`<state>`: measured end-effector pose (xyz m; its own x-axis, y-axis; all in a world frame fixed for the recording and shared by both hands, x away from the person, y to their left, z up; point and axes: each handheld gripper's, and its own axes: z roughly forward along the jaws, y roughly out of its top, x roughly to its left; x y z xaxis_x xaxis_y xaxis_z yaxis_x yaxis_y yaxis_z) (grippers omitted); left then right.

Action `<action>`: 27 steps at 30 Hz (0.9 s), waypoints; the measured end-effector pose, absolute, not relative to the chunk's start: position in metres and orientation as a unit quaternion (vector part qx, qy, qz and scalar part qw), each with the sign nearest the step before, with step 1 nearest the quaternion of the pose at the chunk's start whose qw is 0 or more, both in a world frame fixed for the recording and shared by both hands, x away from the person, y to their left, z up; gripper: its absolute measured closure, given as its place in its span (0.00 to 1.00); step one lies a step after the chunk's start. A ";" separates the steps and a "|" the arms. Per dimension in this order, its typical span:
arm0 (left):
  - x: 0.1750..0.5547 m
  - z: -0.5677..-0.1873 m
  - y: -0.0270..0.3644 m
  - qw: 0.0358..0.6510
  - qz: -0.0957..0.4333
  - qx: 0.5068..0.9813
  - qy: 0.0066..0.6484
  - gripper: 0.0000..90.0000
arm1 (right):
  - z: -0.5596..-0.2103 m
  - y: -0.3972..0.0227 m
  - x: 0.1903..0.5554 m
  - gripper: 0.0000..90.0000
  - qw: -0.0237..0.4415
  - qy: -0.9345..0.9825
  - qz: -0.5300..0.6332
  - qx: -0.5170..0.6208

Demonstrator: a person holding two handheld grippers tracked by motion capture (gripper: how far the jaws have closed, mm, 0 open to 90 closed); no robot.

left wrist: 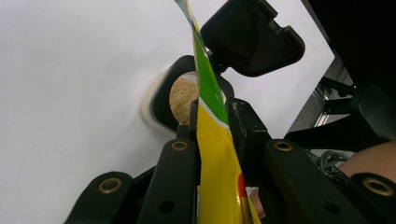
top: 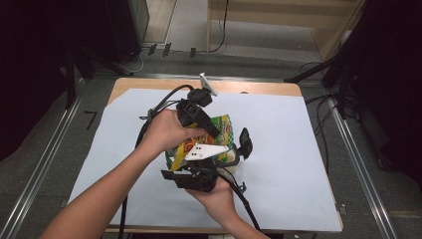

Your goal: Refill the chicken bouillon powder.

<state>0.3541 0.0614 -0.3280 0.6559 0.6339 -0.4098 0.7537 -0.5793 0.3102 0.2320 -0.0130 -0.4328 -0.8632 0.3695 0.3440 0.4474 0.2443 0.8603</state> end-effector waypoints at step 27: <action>0.343 -0.342 0.087 0.299 -0.142 0.864 0.379 0.92 | -0.449 -0.003 0.226 0.66 0.023 -0.806 -0.543 -0.233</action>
<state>0.3428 0.0873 -0.3422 0.6729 0.5694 -0.4723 0.7395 -0.5345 0.4092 0.2263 -0.0030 -0.4495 -0.8902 0.3506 0.2909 0.4014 0.3019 0.8647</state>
